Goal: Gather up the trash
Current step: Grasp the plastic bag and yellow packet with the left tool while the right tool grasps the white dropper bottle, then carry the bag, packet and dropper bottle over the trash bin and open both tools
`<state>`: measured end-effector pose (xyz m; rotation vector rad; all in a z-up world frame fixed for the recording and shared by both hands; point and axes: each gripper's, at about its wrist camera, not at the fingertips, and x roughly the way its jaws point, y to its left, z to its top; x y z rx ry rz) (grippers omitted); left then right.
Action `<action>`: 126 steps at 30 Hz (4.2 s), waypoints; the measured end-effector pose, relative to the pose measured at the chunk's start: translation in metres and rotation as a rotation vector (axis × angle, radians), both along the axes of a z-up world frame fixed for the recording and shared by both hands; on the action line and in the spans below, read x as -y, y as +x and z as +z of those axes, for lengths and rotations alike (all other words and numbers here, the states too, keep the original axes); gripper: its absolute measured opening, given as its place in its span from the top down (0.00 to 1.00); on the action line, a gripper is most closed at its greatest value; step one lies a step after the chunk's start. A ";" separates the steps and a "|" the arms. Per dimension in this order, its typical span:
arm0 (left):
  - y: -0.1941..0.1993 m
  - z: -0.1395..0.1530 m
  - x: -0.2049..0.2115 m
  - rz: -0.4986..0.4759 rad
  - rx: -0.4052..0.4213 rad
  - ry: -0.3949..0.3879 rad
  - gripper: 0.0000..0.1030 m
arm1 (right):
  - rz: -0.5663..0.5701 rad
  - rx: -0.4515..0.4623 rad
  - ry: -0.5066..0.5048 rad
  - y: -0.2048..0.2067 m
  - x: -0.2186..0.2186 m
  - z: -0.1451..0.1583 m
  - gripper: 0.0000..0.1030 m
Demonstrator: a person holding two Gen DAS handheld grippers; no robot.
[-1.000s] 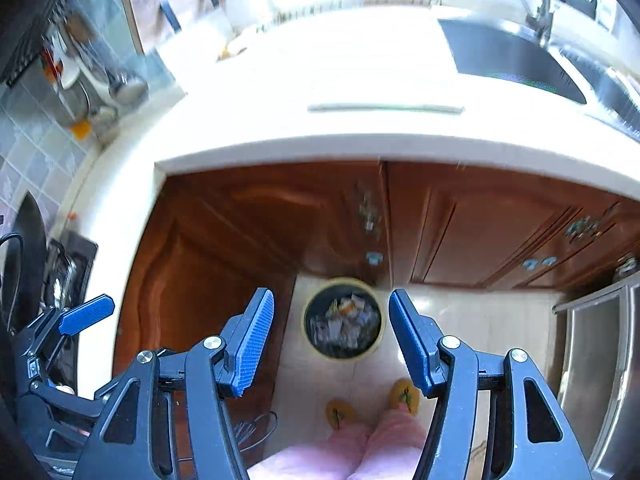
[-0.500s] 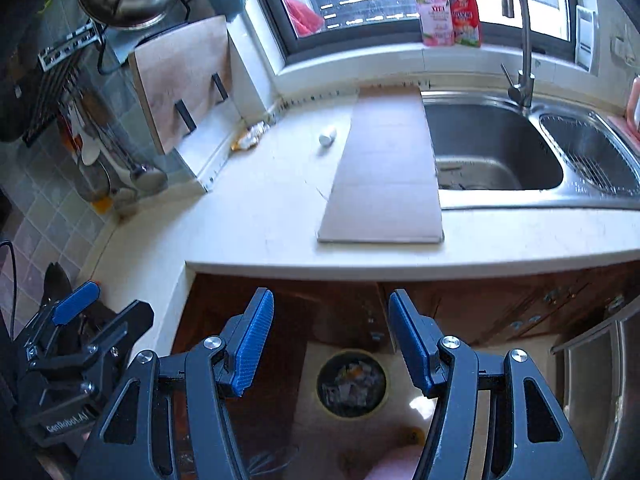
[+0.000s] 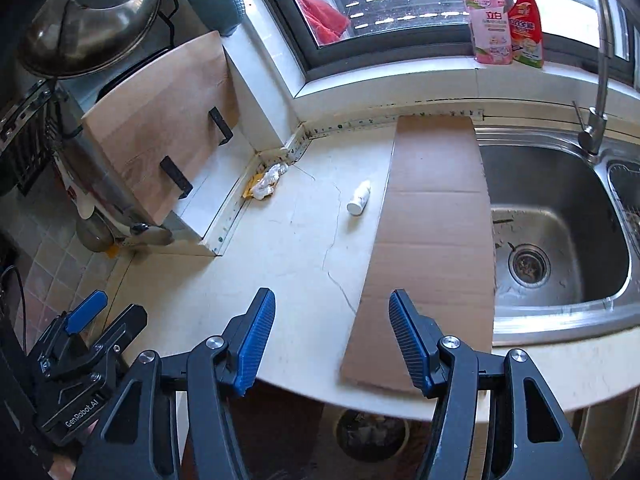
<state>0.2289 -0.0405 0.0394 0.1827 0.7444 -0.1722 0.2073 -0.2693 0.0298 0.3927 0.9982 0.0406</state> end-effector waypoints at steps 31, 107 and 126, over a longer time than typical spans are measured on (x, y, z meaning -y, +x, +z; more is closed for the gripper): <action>0.337 -0.149 0.084 0.147 -0.272 0.163 0.28 | 0.297 -0.229 -0.104 0.317 -0.005 -0.226 0.77; 0.130 -0.085 0.079 0.085 -0.212 0.166 0.93 | 0.215 -0.037 0.046 0.174 -0.005 -0.140 0.77; -0.136 -0.077 0.006 -0.038 -0.233 0.051 0.93 | 0.134 -0.025 0.018 -0.153 -0.097 -0.100 0.77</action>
